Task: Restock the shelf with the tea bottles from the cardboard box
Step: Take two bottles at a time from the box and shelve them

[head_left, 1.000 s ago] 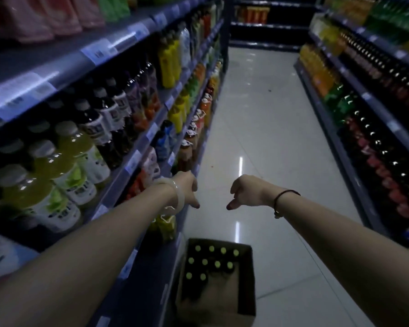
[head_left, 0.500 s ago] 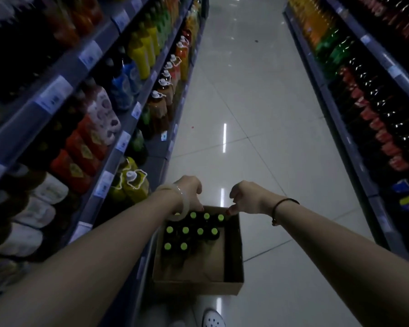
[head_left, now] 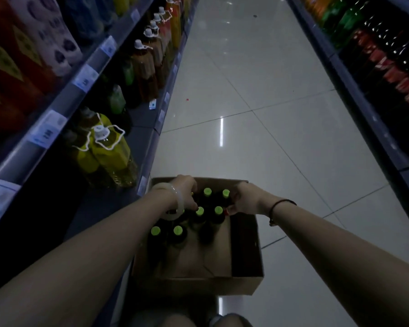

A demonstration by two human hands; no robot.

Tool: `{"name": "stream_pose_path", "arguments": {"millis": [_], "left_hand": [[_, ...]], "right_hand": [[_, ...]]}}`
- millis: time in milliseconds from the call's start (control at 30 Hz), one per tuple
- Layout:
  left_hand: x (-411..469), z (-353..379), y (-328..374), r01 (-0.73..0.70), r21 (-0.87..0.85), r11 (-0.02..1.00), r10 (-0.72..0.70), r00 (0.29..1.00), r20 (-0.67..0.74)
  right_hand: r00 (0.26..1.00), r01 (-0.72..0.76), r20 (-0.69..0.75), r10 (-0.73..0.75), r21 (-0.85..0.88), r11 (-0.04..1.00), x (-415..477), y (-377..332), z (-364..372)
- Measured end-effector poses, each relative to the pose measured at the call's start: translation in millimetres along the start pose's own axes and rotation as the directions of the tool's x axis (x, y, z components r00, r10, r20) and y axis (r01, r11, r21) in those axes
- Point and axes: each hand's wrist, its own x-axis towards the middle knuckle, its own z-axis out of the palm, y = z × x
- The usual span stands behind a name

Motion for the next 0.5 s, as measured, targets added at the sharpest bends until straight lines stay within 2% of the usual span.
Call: {"name": "stream_pose_path", "arguments": {"millis": [133,500], "left_hand": [[39,42,-25,-0.008,0.051,0.999,0.009,1.0,-0.016],[123,131,-70,-0.001,-0.003,1.0,0.001,0.999,-0.05]], "right_hand": [[0.999,-0.027,-0.025,0.026,-0.035,0.999,40,25,39],[0.994,-0.048,-0.096,0.044,-0.038,0.998,121,80,114]]}}
